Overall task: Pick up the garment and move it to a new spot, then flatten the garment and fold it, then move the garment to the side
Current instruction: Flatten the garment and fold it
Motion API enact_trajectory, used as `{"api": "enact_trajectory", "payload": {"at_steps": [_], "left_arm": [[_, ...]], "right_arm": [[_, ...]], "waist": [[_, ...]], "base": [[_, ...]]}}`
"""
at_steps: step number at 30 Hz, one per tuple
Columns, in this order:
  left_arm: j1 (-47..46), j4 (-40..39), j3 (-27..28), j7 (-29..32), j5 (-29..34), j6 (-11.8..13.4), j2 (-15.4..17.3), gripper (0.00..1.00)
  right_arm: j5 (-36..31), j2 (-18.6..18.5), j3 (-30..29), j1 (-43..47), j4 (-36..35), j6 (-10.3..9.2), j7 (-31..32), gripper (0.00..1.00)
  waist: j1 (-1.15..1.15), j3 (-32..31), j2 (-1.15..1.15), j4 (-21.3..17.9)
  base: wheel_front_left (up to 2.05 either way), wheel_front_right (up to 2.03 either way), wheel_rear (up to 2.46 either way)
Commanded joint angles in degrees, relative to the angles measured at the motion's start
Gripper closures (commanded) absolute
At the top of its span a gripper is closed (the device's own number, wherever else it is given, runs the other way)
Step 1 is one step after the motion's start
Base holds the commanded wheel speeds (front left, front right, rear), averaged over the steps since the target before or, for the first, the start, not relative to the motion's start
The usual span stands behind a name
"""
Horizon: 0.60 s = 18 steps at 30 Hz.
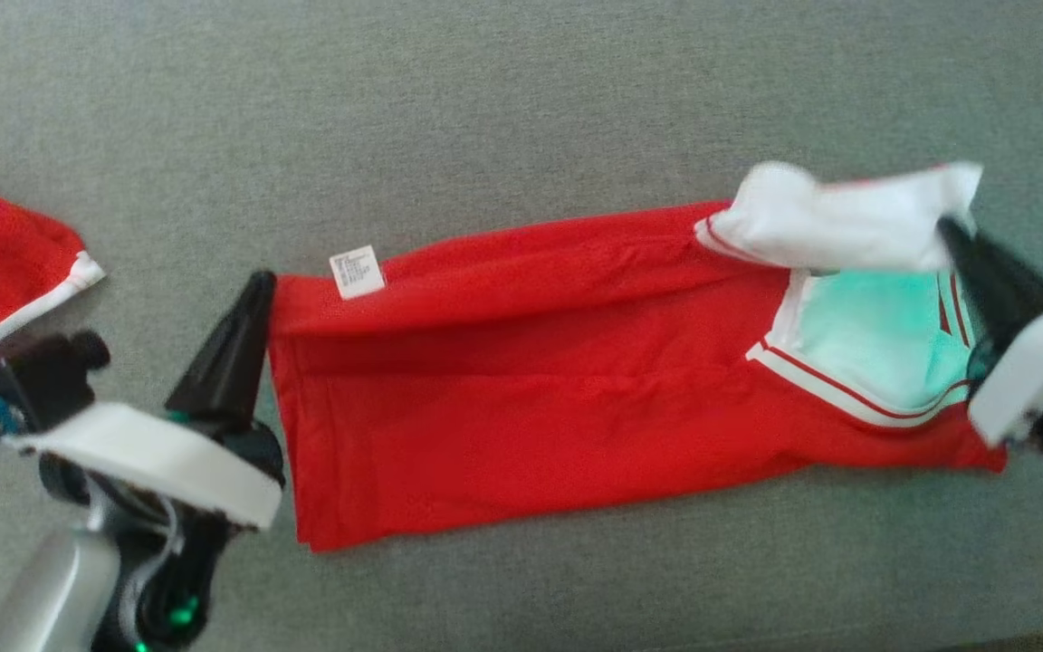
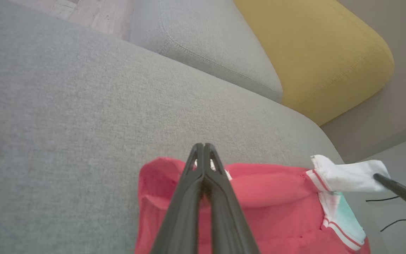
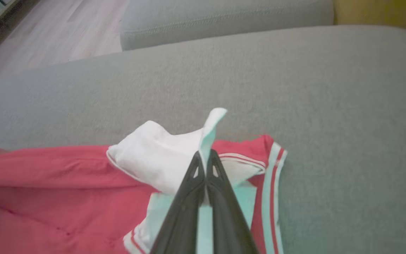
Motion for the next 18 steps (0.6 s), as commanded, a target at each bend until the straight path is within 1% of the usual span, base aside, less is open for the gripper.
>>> {"api": "enact_trajectory", "payload": {"at_steps": [1, 5, 9, 18], "left_arm": [[0.8, -2.8, 2.6, -0.7, -0.3, 0.1, 1.0, 1.0], [3.8, -3.7, 2.5, -1.5, -0.6, 0.5, 0.7, 1.0], [6.4, -3.4, 2.6, -2.0, -0.6, 0.8, 1.0, 1.0], [8.4, -0.9, 0.9, -2.3, -0.6, 0.1, 0.4, 1.0]], "right_arm": [[0.2, 0.1, 0.3, 2.1, -3.7, 0.42, 0.4, 1.0], [-0.2, 1.0, -0.1, 5.1, -5.1, 0.42, 0.4, 1.0], [-1.0, 1.0, -0.1, 6.2, -4.6, 0.42, 0.3, 1.0], [-2.8, -1.7, 0.0, 6.9, -1.4, 0.42, 1.0, 1.0]], "waist": [[0.0, 0.0, 0.0, -0.3], [0.0, 0.0, 0.0, -0.8], [0.0, 0.1, 0.0, -1.1], [0.0, -1.0, 0.0, -0.7]], "base": [[0.0, 0.0, 0.0], [0.0, 0.0, 0.0], [0.0, 0.0, 0.0], [0.0, 0.0, 0.0]]}}
